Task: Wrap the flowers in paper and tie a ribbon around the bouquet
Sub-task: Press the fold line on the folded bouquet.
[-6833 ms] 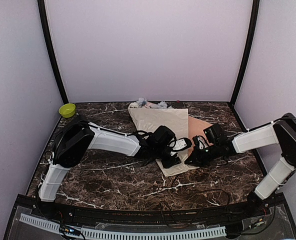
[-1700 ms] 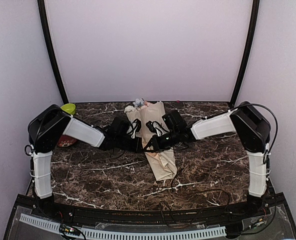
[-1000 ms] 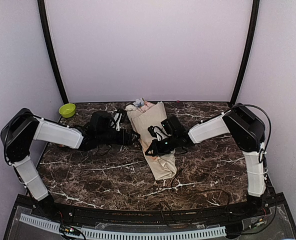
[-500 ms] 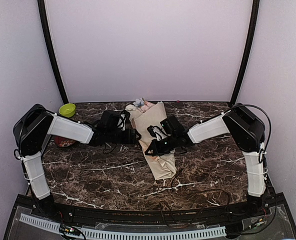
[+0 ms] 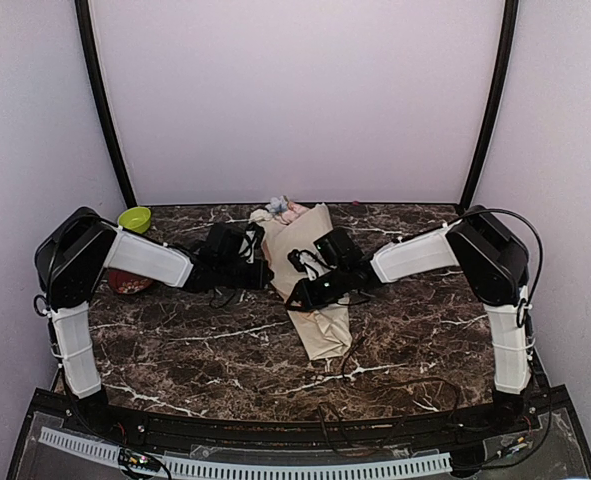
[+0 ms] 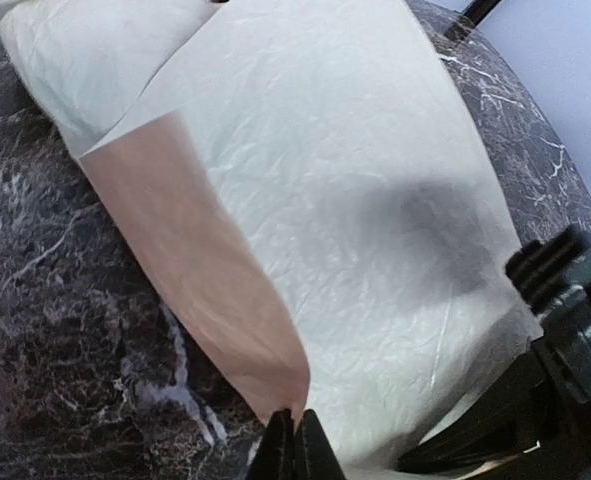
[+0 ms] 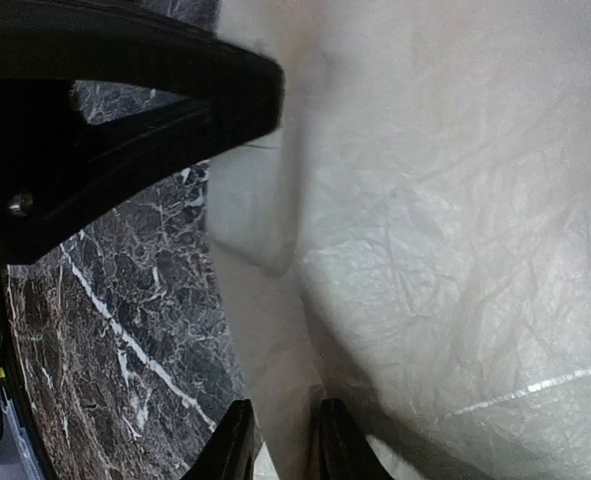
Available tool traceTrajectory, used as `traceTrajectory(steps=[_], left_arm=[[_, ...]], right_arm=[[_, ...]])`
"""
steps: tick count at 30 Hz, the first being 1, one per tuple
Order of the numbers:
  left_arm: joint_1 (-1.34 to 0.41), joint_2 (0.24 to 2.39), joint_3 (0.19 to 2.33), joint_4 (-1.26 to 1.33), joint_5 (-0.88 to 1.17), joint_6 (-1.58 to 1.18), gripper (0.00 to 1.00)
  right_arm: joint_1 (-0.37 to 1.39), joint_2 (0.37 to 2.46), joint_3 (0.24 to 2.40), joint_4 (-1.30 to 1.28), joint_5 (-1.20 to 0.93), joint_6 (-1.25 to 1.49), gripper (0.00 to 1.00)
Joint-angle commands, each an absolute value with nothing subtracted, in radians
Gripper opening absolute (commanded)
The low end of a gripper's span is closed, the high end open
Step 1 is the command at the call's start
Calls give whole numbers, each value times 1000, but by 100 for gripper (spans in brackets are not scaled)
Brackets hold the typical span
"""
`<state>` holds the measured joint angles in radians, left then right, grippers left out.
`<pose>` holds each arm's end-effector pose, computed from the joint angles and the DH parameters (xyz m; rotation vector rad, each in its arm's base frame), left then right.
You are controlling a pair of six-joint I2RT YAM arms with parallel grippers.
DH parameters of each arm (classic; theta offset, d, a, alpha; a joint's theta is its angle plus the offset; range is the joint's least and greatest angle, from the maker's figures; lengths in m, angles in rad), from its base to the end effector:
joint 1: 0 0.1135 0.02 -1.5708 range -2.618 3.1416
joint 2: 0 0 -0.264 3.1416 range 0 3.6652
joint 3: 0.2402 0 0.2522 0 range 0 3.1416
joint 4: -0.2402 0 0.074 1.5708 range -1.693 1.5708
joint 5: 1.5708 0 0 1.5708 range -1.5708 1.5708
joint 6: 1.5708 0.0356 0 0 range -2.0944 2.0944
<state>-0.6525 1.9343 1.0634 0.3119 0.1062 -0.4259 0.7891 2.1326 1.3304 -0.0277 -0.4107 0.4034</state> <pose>0.3237 -0.2521 0.1535 0.3158 2.1970 -0.7323 0.3041 0.3266 0.1238 -0.6965 2.4821 1.0033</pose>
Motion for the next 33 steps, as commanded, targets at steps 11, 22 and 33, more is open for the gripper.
traceTrajectory(steps=[11, 22, 33], left_arm=[[-584, 2017, 1051, 394, 191, -410, 0], [-568, 2036, 1045, 430, 239, -404, 0], [-560, 2055, 1054, 420, 231, -393, 0]], right_arm=[[761, 1778, 1227, -318, -624, 244, 46], [772, 1722, 1011, -138, -464, 390, 17], [889, 1816, 923, -141, -420, 297, 1]])
